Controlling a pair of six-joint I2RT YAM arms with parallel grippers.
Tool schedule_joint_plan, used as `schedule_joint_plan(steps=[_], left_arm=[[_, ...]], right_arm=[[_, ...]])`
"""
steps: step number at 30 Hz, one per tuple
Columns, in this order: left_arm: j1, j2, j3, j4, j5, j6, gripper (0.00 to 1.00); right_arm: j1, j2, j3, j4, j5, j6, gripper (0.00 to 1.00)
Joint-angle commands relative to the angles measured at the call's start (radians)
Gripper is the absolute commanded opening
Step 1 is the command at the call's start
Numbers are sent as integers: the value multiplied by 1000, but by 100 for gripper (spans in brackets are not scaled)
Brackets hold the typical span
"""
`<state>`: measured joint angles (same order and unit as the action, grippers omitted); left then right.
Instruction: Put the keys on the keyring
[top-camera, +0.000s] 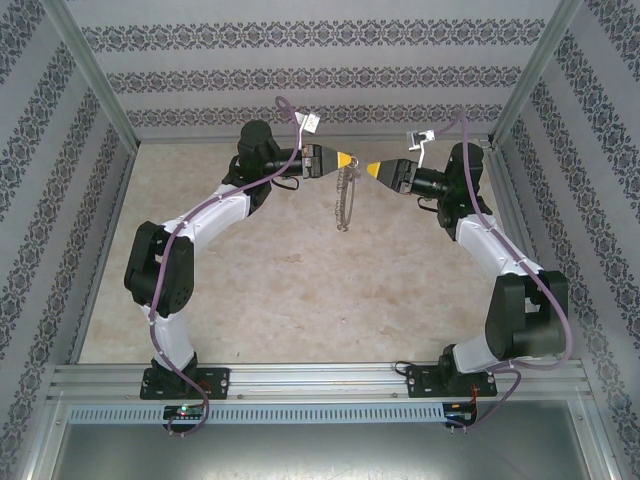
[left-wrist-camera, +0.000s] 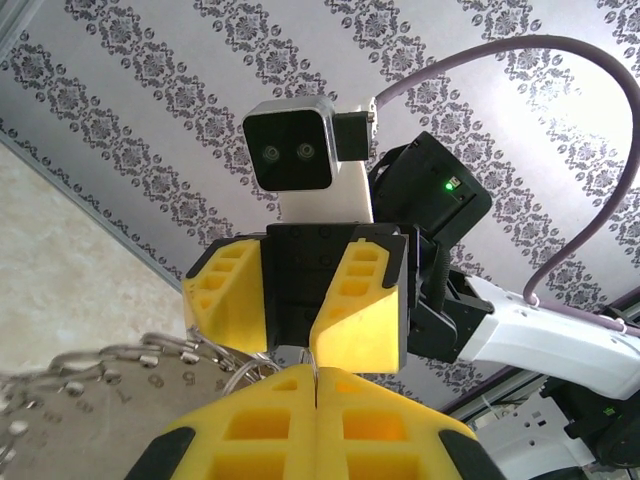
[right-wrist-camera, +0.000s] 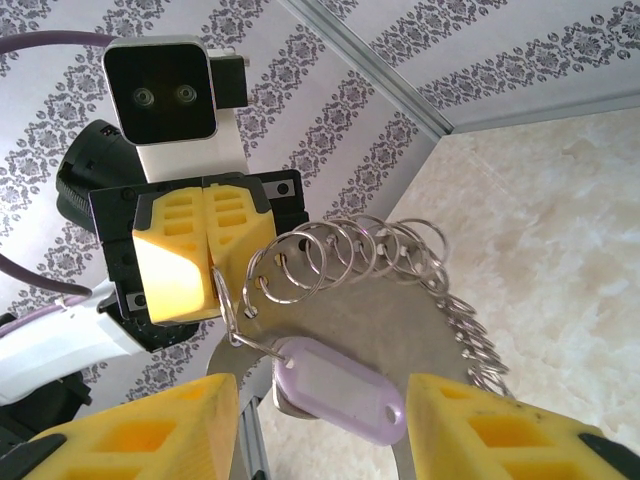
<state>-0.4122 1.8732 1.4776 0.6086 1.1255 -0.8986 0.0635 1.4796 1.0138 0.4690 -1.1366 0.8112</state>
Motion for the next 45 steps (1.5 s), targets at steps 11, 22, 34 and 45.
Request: schedule_joint_plan(steps=[11, 22, 34, 45], left_arm=[[-2, 9, 16, 115, 10, -42, 0], [-1, 11, 2, 135, -6, -51, 0], [-1, 11, -18, 163, -10, -67, 0], [-5, 18, -35, 204, -16, -92, 0]], right_arm=[[92, 18, 24, 56, -18, -42, 39], [130, -6, -9, 48, -21, -56, 0], [199, -40, 3, -28, 81, -131, 0], [273, -5, 82, -40, 57, -147, 0]])
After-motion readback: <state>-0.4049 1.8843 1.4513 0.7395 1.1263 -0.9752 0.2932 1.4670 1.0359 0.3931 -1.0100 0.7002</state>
